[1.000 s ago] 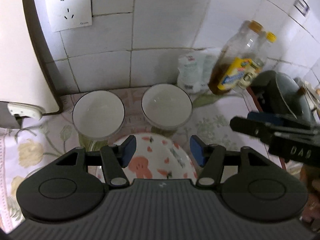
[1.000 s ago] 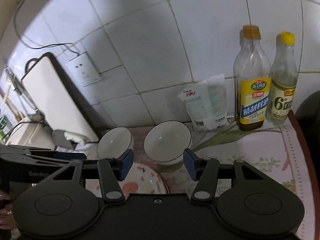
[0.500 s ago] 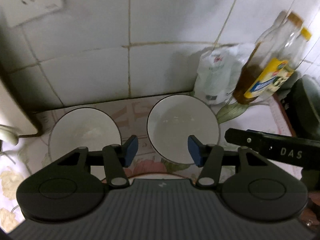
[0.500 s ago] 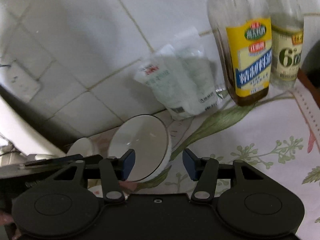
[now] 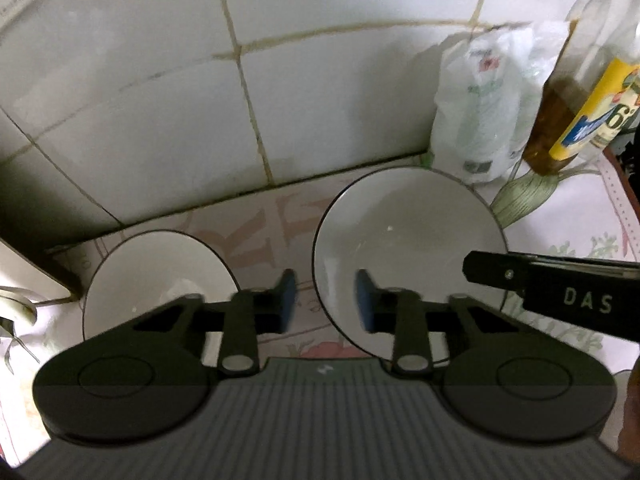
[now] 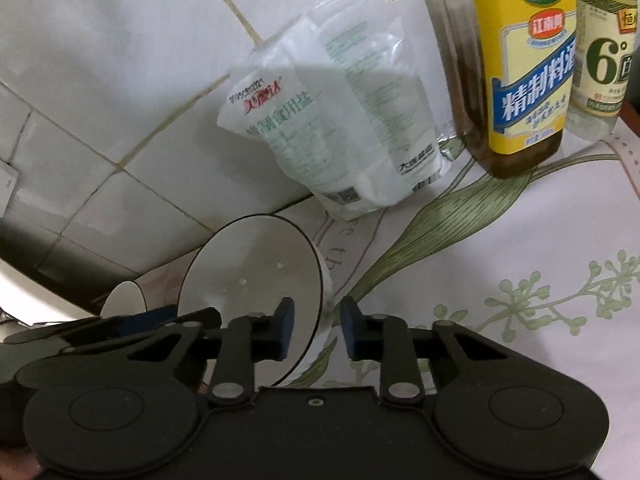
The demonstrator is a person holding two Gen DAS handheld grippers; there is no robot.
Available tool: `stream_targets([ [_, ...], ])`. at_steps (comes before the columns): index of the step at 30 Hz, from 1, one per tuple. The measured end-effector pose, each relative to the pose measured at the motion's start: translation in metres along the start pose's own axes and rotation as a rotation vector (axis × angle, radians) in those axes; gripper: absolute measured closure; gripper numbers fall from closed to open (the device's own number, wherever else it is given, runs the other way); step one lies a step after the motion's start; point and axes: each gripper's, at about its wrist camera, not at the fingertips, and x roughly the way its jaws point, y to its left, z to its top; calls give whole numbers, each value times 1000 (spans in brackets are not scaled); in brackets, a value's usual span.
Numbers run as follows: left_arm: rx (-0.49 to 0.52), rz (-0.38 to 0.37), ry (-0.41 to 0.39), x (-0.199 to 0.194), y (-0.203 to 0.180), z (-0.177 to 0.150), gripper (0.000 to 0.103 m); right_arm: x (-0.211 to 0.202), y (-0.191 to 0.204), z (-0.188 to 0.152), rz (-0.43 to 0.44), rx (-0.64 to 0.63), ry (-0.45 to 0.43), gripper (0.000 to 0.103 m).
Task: Organize plates and bowls
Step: 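Grip the rim of a white bowl by the wall with both tools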
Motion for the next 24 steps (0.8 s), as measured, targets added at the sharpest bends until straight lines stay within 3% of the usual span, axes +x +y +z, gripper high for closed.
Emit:
stream_targets([
  [3, -15, -13, 22, 6, 3, -2, 93, 6, 0, 0, -22, 13, 6, 87],
  [11, -25, -30, 21, -1, -1, 0, 95, 5, 5, -1, -69, 21, 19, 89],
  [24, 11, -77, -35, -85, -12, -18, 94, -80, 22, -18, -34, 7, -37, 88],
])
